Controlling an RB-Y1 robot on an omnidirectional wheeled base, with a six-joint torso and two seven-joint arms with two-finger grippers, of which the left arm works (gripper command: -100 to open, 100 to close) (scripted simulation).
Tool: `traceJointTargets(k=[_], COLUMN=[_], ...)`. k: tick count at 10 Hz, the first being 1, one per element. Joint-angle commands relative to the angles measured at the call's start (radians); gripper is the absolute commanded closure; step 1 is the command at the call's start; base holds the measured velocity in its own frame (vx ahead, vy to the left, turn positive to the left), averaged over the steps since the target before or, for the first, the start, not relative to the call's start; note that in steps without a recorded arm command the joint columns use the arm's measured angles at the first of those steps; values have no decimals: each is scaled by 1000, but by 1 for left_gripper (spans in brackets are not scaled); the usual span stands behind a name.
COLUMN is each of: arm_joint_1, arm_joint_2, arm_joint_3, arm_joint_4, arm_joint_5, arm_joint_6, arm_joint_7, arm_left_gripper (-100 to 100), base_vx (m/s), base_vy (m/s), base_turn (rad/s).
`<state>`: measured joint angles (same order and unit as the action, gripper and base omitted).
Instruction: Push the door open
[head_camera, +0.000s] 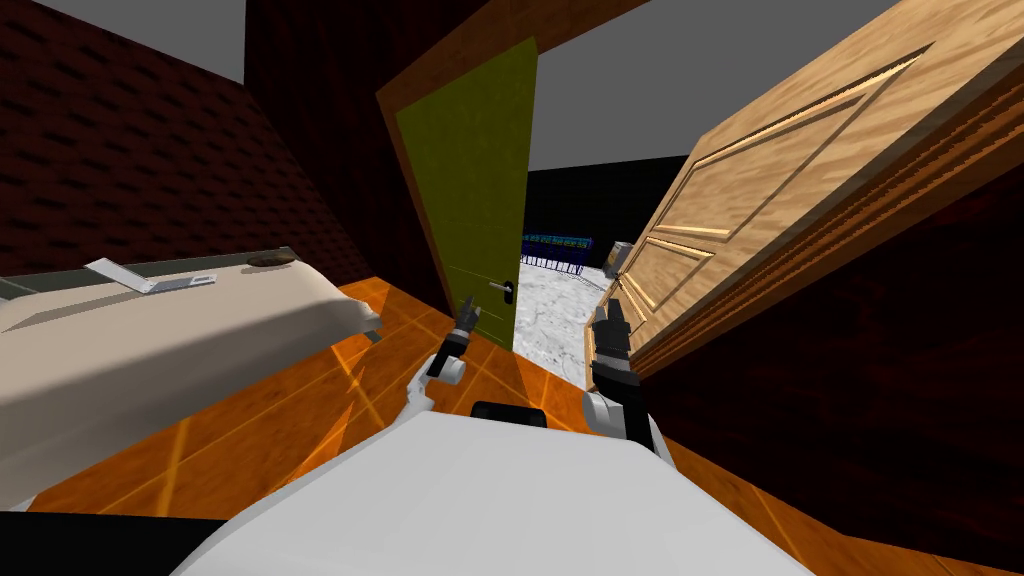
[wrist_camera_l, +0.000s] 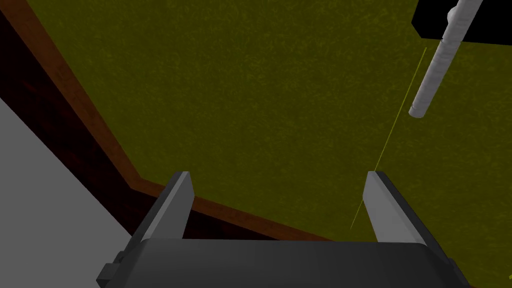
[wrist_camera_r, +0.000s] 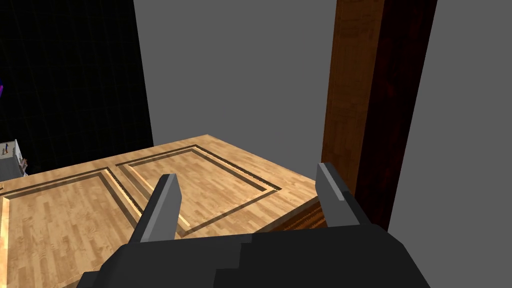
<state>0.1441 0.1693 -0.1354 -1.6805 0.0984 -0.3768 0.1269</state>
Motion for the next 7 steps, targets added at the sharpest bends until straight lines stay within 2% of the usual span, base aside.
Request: traceJointTargets(k=[1,7], arm_joint_1=[-20,-103], arm_joint_2=[5,43], arm_joint_3=[-17,-67], arm_joint_4=[36,196], arm_joint_5=[-2,-3], arm_joint_6=[10,27], arm_joint_7=[4,29], arm_left_gripper=[-100,-100], base_vx=[83,92], base_vy=[62,63], base_turn=[-80,-72])
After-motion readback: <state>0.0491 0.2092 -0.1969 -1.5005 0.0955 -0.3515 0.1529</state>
